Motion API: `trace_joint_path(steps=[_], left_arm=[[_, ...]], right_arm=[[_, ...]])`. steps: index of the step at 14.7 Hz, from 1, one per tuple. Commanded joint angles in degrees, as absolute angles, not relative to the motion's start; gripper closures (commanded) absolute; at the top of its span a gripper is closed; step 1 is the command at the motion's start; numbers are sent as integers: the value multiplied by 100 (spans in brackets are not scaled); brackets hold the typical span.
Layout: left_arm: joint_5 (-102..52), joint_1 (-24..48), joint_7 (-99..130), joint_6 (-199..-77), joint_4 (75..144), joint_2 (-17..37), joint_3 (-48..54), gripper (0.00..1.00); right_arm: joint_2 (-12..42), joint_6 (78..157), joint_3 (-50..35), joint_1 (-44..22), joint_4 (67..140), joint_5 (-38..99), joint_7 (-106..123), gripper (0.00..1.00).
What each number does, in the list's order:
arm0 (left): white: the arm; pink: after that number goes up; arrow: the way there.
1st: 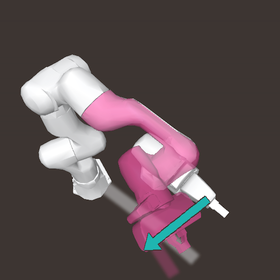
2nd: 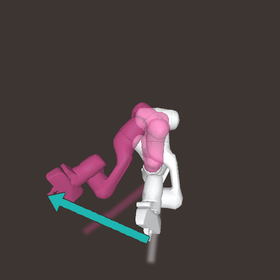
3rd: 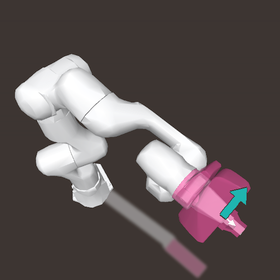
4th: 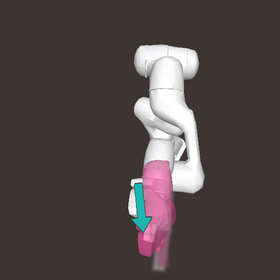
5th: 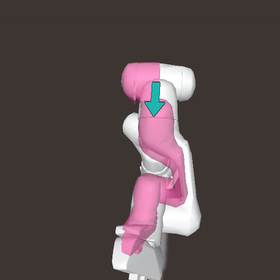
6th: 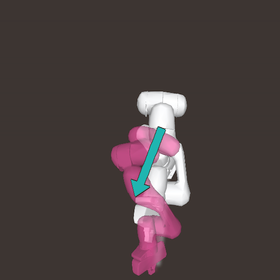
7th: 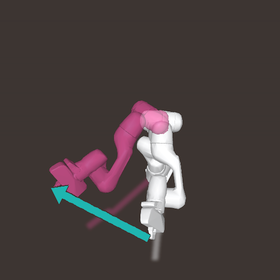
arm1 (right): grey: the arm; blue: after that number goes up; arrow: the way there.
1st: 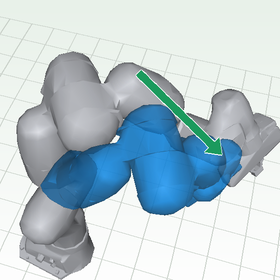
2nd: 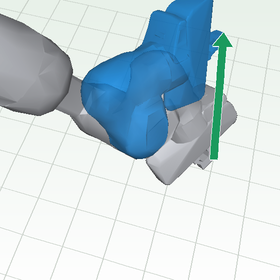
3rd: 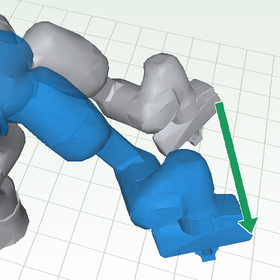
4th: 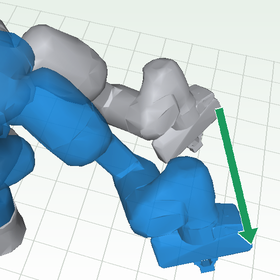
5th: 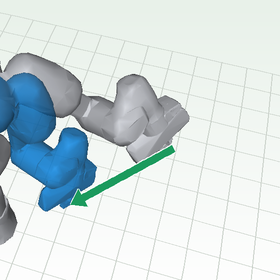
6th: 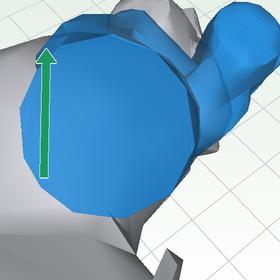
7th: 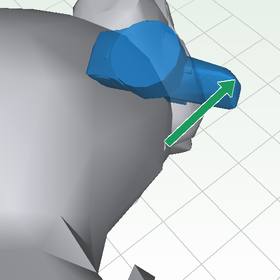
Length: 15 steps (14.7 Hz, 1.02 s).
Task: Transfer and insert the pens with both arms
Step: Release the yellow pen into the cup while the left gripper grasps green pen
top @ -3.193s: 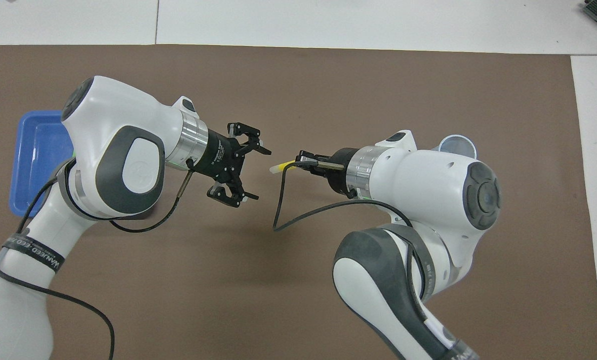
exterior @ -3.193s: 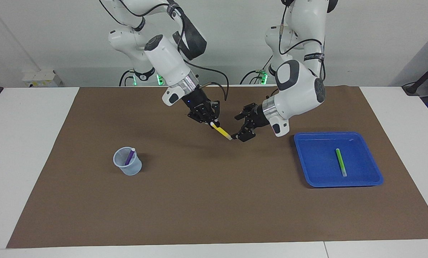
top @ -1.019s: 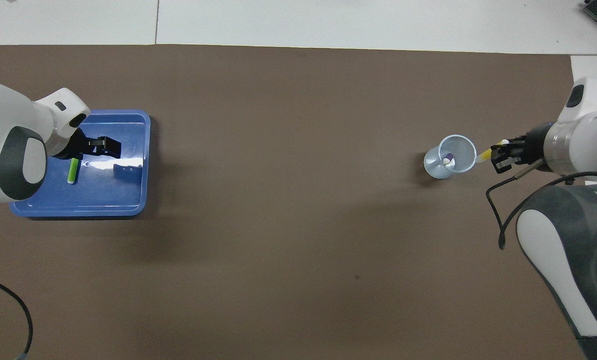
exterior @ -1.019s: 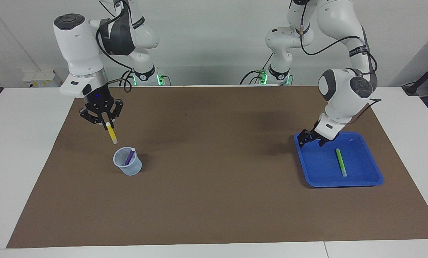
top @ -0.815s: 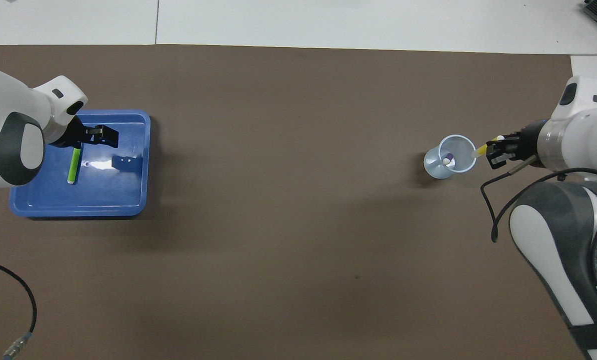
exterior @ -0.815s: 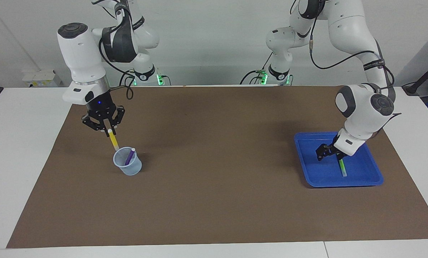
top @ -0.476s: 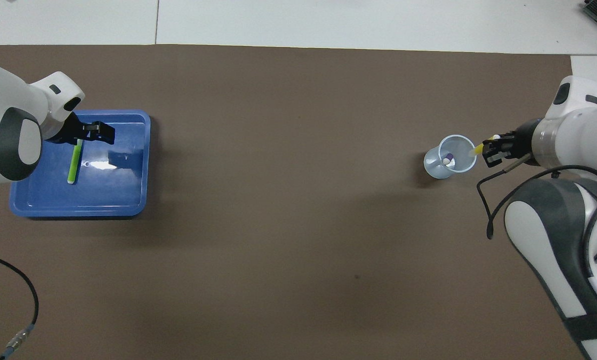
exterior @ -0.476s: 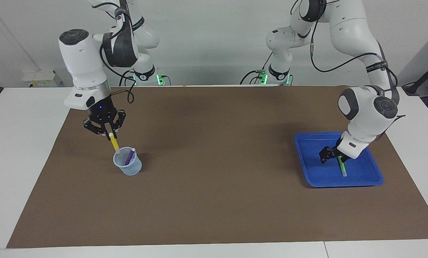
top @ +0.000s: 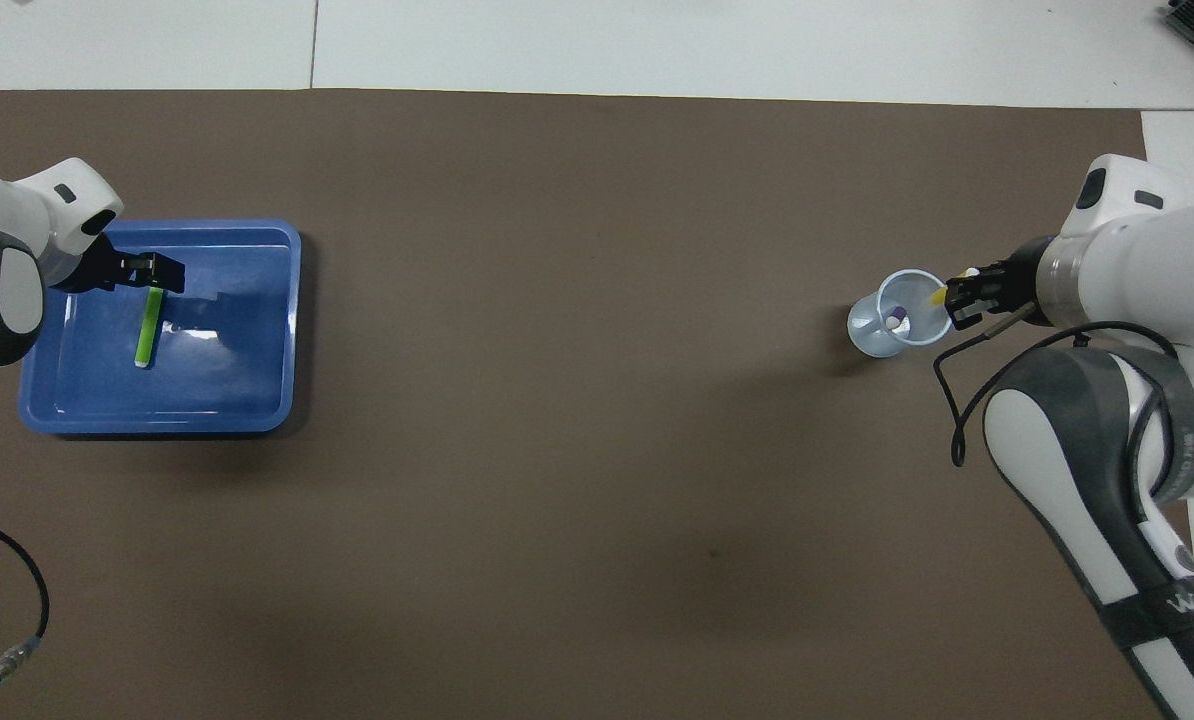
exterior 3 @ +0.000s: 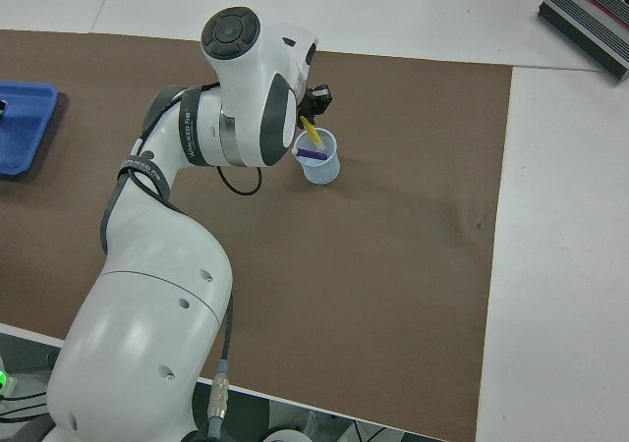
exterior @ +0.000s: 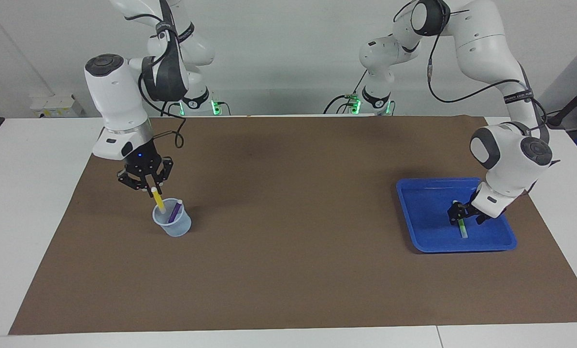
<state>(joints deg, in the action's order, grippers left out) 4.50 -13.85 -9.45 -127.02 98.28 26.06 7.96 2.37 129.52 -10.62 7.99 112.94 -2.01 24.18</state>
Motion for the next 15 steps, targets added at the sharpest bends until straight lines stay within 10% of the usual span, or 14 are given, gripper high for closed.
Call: trace_joint_path(steps=[1,4,5,6,7,15], left_arm=[[571,-1459,-1028,-13034,10036,2628,835,13],[571,-1503,-1255,-13166,10160,2619,844,17],[571,-1529,-1370,-13236,10160,2619,844,19],[571,-1538,-1380,-13289,10160,2628,844,19],[571,-1538,-1389,-13333,10160,2637,835,20],[571,-1538,-1397,-13377,10283,2619,835,26]], right_arm=[[333,13201,-1107,861,11399,-167,2338,100],[439,13333,-1107,861,11399,-167,2329,100],[483,13350,-1107,844,11382,-167,2286,72],[492,13455,-1107,826,11391,-167,2050,21],[518,13508,-1107,809,11391,-167,1778,0],[598,13544,-1116,510,11312,-176,748,0]])
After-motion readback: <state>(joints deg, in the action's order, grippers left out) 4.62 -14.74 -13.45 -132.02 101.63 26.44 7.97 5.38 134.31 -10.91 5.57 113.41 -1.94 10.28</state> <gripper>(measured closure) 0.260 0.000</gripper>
